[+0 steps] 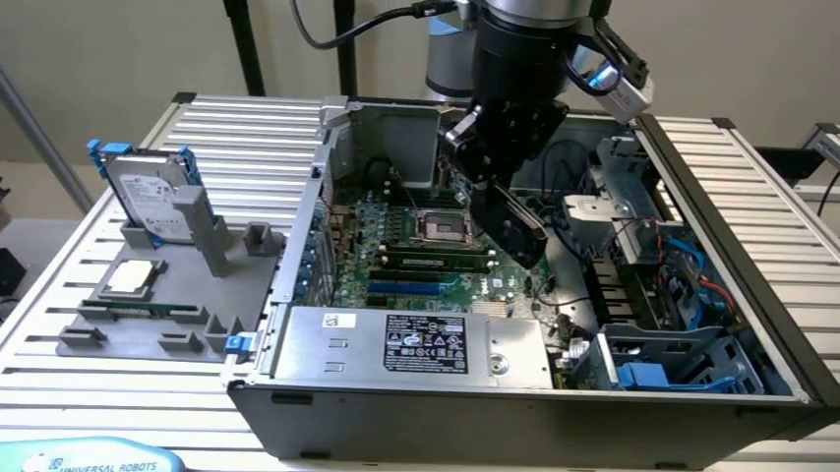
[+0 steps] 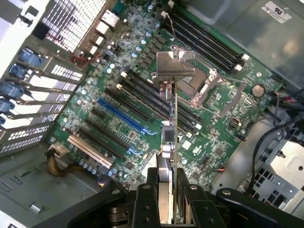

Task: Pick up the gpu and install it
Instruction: 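Insert the gpu into the slot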

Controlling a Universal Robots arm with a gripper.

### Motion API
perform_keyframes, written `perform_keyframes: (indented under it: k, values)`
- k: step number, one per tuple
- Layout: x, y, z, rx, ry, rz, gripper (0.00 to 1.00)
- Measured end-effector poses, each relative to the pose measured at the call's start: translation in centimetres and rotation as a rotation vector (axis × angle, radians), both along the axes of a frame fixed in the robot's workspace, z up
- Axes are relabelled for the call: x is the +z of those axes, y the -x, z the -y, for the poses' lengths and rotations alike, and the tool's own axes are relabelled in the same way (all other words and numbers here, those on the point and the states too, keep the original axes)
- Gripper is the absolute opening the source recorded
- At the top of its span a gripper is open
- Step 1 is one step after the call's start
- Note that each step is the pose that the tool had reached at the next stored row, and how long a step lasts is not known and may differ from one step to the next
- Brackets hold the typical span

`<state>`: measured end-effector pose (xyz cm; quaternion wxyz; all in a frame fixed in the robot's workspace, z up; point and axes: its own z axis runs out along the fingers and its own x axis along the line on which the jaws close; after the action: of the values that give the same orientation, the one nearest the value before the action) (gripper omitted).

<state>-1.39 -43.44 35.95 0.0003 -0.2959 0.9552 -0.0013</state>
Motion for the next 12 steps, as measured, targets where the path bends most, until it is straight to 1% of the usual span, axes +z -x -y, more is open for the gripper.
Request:
perform_keyframes:
  k: [12]
  values:
    - [-0.78,0.00,0.00,0.219,0.0000,0.0001,0.27]
